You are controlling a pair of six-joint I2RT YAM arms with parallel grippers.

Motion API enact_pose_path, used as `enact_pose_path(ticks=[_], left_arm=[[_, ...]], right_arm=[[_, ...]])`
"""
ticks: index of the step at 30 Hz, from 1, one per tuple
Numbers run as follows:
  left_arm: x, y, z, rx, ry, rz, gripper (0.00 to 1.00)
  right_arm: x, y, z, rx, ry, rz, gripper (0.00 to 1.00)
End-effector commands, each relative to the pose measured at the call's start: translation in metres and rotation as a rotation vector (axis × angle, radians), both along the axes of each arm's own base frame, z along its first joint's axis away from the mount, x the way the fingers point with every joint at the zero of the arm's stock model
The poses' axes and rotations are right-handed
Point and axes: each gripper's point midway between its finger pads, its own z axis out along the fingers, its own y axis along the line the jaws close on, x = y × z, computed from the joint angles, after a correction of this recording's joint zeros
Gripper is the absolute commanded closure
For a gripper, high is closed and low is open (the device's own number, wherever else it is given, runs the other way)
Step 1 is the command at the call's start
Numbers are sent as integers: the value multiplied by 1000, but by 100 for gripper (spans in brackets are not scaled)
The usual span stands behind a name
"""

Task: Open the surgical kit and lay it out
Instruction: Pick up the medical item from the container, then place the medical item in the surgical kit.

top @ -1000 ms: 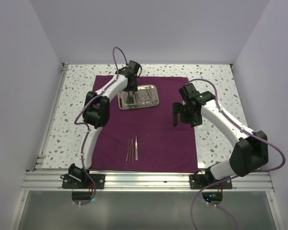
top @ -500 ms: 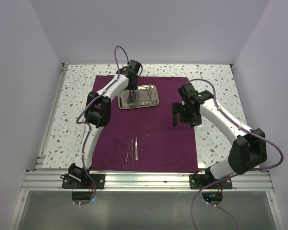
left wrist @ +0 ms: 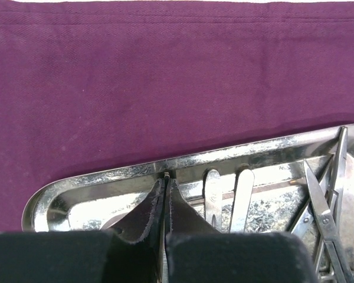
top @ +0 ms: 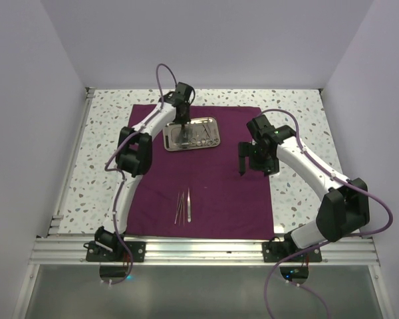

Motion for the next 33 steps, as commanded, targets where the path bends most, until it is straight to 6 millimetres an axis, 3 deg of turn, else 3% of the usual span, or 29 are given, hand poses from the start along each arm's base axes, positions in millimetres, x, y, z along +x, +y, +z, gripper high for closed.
enact_pose_path(ticks=[1,3,6,7,9,10,12,13,15,16,17,18,19,20,21,22,23,24,25,26,28,29,32,33], left_arm=[[-21,21,-53,-21,154,-1,100],[-14,23,-35,-29,119,-4,100],[-4,25,8,-59,51,-14,100],[-3,26,31,-68,19,-17,100],[-7,29,50,-58,-3,-34,100],[-9,31,78,-64,-48,-41,100],[-24,40,85,-31,-40,-63,100],[-30,43,111,-34,-82,-71,100],[-55,53,106,-1,-44,-90,100],[-64,57,132,-11,-87,-91,100],[-75,61,136,-5,-85,-95,100],[-95,67,121,5,-38,-96,100],[-108,69,143,-12,-80,-101,100],[-119,73,144,-16,-75,-100,100],[-142,80,126,-3,-19,-93,100],[-157,84,142,-21,-51,-84,100],[-182,92,118,-13,15,-67,100],[-196,96,113,-14,25,-52,100],[-210,100,122,-35,-8,-42,100],[-236,106,95,-31,58,-19,100],[-260,108,95,-68,46,19,100],[-281,112,75,-59,95,30,100],[-306,109,65,-77,83,69,100],[-306,114,71,-20,58,86,100]], right_arm=[[4,-2,6,4,-28,-4,11],[6,1,6,13,-34,-1,11],[9,4,8,26,-43,2,11],[10,4,9,27,-46,5,11],[14,8,12,42,-60,10,11],[17,10,14,49,-68,11,11],[20,13,16,62,-75,16,11],[21,15,16,74,-75,19,11],[23,18,17,90,-88,22,11],[24,19,17,94,-89,27,11],[25,20,16,97,-93,29,11],[24,20,15,96,-92,33,11],[24,20,15,96,-93,38,11],[22,24,14,115,-85,52,11],[22,24,15,117,-87,56,11],[21,24,14,119,-86,62,11],[21,25,15,123,-90,71,11],[21,25,15,127,-89,74,11],[20,25,15,131,-90,80,11],[19,27,15,137,-90,87,11],[15,27,14,146,-83,94,11],[14,28,13,151,-83,96,11],[9,30,12,173,-75,106,11],[8,31,11,179,-73,109,11]])
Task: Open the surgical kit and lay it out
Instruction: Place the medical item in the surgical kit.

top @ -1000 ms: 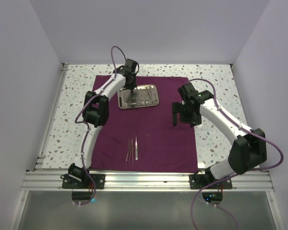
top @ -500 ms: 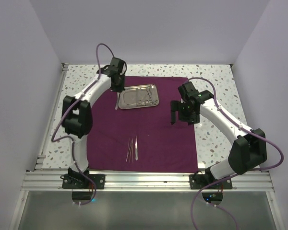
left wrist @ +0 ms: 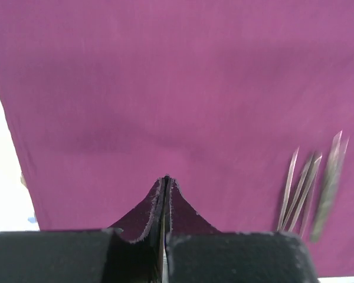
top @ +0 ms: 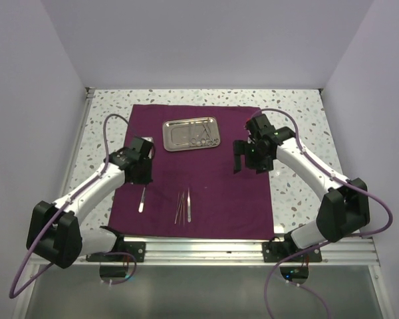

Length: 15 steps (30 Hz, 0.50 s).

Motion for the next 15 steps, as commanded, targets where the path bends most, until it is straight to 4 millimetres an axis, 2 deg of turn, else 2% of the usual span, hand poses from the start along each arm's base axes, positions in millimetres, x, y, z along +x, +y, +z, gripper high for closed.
enact_pose_path(ticks=[1,2,3,6,7,8,9,10,13,15], left_arm=[[-1,-11,11,21,-84,63,100],[1,-11,13,23,-85,90,100],[-2,-4,9,62,-64,119,100],[-7,-1,-5,94,2,154,97],[-9,-2,-8,88,12,159,91],[-12,-2,-12,80,20,161,77],[-13,-3,-9,66,9,164,68],[-14,-2,-9,62,7,174,48],[-10,0,2,75,-20,168,30],[3,-1,16,93,-54,155,27]], right_arm=[[-5,6,7,57,-20,37,11],[-6,5,7,58,-20,39,11],[-7,6,7,62,-20,44,11],[-10,5,8,59,-17,56,11],[-12,4,8,56,-17,58,11],[-12,2,9,49,-19,60,11],[-13,1,10,46,-24,60,11],[-14,-1,11,39,-27,62,11],[-18,-7,12,18,-33,58,10],[-21,-10,13,10,-38,53,10]])
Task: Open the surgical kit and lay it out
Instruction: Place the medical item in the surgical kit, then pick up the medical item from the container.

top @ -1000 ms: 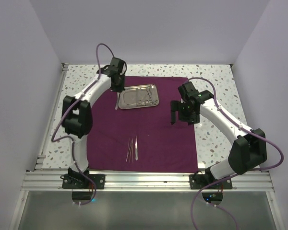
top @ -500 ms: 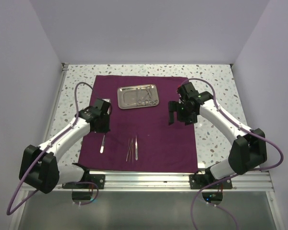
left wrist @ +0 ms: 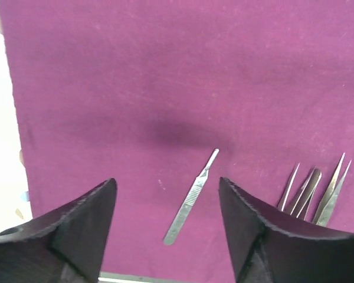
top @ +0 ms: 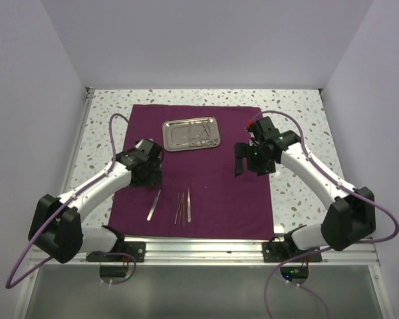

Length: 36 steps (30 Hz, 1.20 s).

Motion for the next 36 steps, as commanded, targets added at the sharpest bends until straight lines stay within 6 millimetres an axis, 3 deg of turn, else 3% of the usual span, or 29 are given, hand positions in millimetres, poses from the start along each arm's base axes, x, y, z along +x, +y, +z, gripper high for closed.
enact_pose_path(ticks=[1,2,4,5,6,7,8,9,10,11,12,13,14,15,17,18,20,25,36], left_arm=[[26,0,32,35,-95,-12,25],[43,-6,49,27,-139,-24,13],[66,-16,53,52,-152,-78,12],[86,-26,69,34,-198,-93,15],[100,-34,56,50,-169,-110,18],[111,-39,56,57,-166,-126,21],[133,-52,72,35,-207,-132,27],[145,-59,51,49,-157,-145,30],[155,-67,48,44,-155,-158,33],[175,-79,61,17,-192,-166,34],[184,-88,39,20,-149,-178,35],[202,-98,49,-4,-183,-180,37],[209,-104,45,-12,-178,-187,39],[214,-109,22,-2,-129,-197,41],[232,-121,25,-19,-147,-206,45],[234,-122,7,-7,-110,-212,45],[244,-128,7,-12,-118,-219,46],[245,-126,-17,13,-75,-230,48],[233,-127,-38,-10,-36,-247,51]], right_arm=[[-9,-9,8,-11,-28,4,10],[-11,-10,8,-10,-27,-1,10],[-14,-11,9,-7,-28,-12,10],[-16,-13,8,-10,-24,-18,10],[-16,-14,9,-11,-26,-25,10],[-17,-14,9,-8,-22,-37,10],[-19,-15,10,-8,-21,-41,10],[-19,-15,10,-12,-23,-47,10],[-18,-16,12,-13,-28,-56,10],[-19,-17,13,-18,-27,-60,10],[-18,-19,15,-24,-31,-68,10],[-16,-21,17,-33,-41,-77,10],[-17,-22,18,-39,-38,-80,10],[-17,-23,18,-41,-39,-84,10],[-18,-23,20,-46,-35,-87,10],[-18,-23,20,-45,-34,-90,10],[-18,-27,19,-62,-39,-102,10],[-16,-33,15,-95,-38,-116,10],[-8,-30,8,-108,-21,-112,10]])
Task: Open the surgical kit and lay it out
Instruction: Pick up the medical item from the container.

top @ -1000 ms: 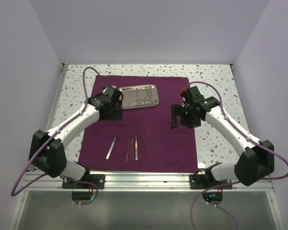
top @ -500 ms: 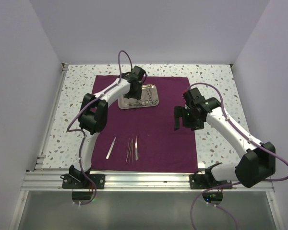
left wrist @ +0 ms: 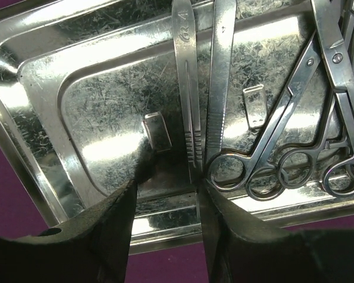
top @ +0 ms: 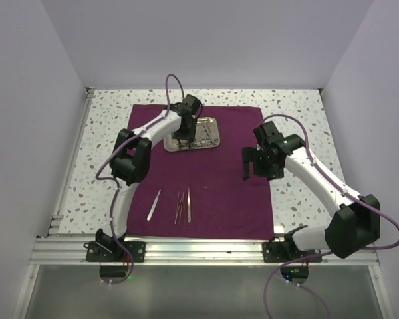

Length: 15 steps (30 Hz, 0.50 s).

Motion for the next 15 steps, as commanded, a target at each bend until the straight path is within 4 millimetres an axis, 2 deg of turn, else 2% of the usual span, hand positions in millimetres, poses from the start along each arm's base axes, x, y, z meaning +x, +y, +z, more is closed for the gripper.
enact_pose_path(ticks=[1,10,14,15], left_arm=[[2,-4,4,-35,-12,-16,51],[0,-7,2,-48,-5,-4,51],[-10,3,-3,1,20,28,57],[-17,7,-10,12,40,41,60]], right_arm=[[11,1,8,-3,-27,-13,10],[12,2,5,-3,-20,8,10],[11,1,7,-8,-28,18,10],[11,-1,6,-14,-29,23,10]])
